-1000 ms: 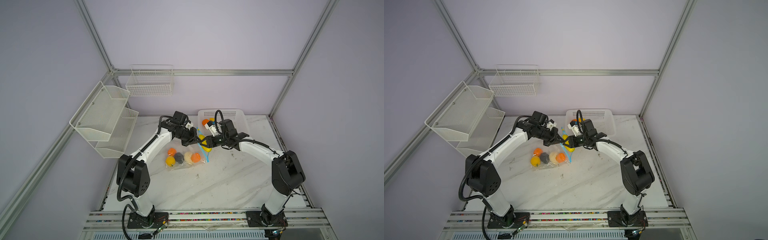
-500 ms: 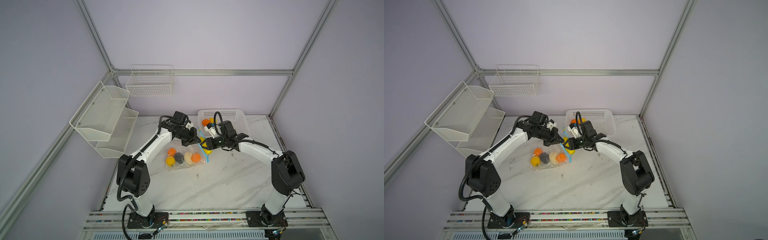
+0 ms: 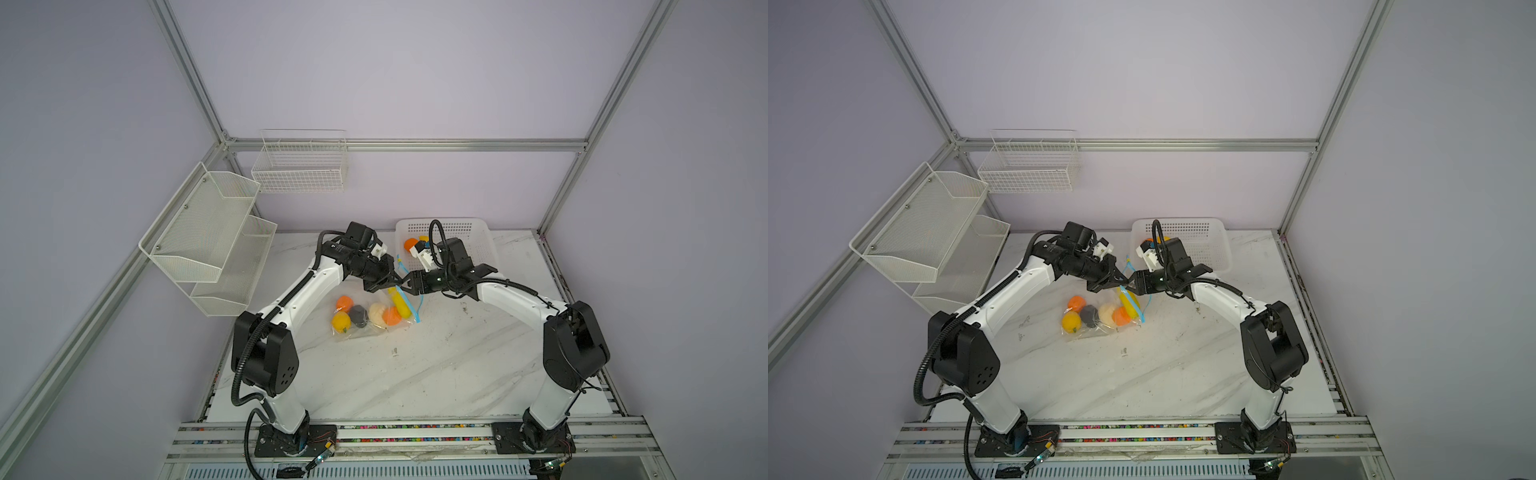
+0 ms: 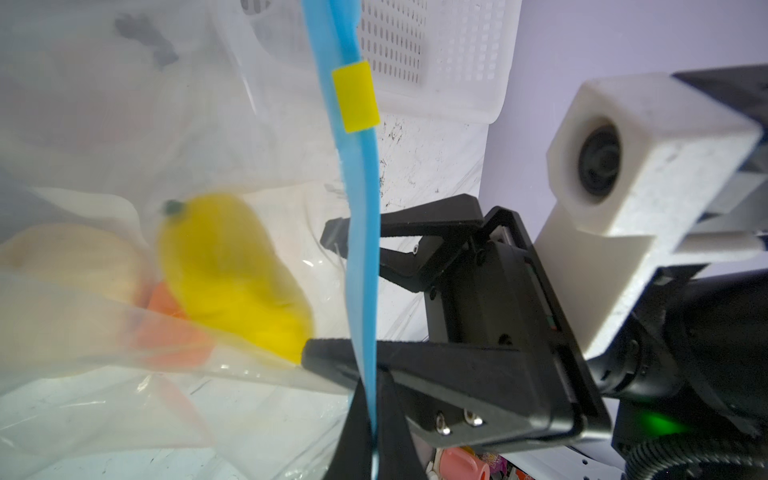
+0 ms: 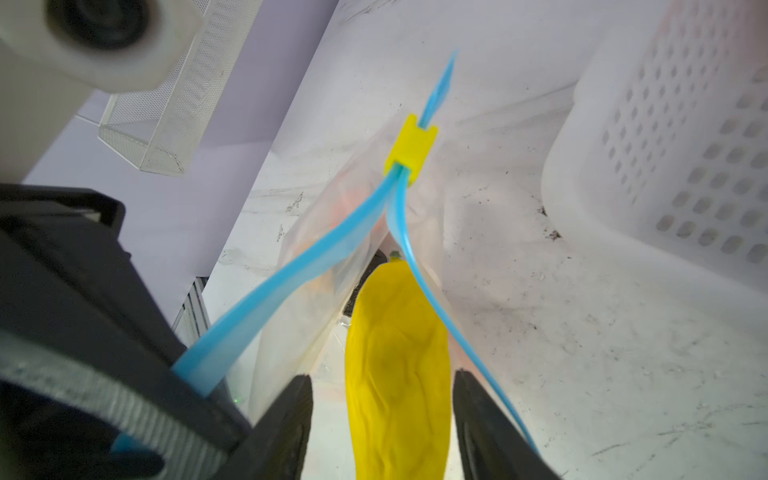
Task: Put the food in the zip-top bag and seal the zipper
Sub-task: 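Lower the yellow fruit into the bag beside the left gripper and open, then raise the right gripper out of the bag and move it over the basket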
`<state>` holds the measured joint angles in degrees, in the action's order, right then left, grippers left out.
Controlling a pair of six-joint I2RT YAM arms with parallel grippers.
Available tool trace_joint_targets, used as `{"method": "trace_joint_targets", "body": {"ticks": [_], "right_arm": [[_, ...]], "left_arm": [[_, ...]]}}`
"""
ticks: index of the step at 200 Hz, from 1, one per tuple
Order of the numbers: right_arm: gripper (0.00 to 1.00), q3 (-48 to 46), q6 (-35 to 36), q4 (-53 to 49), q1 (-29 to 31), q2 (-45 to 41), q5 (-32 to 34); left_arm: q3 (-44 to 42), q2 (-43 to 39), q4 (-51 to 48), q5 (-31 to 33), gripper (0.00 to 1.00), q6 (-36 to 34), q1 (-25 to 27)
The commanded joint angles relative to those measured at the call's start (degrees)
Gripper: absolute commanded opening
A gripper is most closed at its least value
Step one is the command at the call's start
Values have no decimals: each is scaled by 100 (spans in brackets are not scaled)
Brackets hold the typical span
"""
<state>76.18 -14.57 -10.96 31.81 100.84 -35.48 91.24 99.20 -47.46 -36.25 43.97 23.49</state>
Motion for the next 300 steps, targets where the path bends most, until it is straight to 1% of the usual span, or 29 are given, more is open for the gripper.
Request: {"method": "trace_joint_targets", "body": {"ticks": [1, 43, 52, 67, 120, 141, 157, 202, 266, 300], "right_arm": [[60, 151, -41, 103, 101, -15, 136], [61, 299, -64, -71, 102, -135, 311], [61, 328, 7, -161, 90, -204, 456], [62, 316, 178, -252, 66, -369, 516], [61, 289, 502, -543, -192, -978, 1252], [60, 338, 557, -532, -322, -1003, 1665], [60, 513, 609, -562, -424, -724, 1956], [59, 1375, 1035, -715, -588, 504, 2601], [57, 2844, 1678, -583, -643, 2223, 2948], [57, 3748, 1833, -819, -698, 3173, 3035]], "left_arm": [[162, -261, 95, -138, 0, -2, 60], [100, -296, 93, -102, 0, -37, 57], [71, -307, 103, -102, 0, -37, 60], [43, -303, 108, -82, 0, -42, 46], [35, -323, 130, -94, 0, -90, -1], [-38, -358, 132, -91, 0, -107, -86], [-80, -388, 124, -93, 0, -123, -146], [-99, -428, 128, -100, 0, -125, -220], [-98, -425, 10, -121, 0, -133, -332], [-89, -332, 0, -154, 0, -124, -379]]}}
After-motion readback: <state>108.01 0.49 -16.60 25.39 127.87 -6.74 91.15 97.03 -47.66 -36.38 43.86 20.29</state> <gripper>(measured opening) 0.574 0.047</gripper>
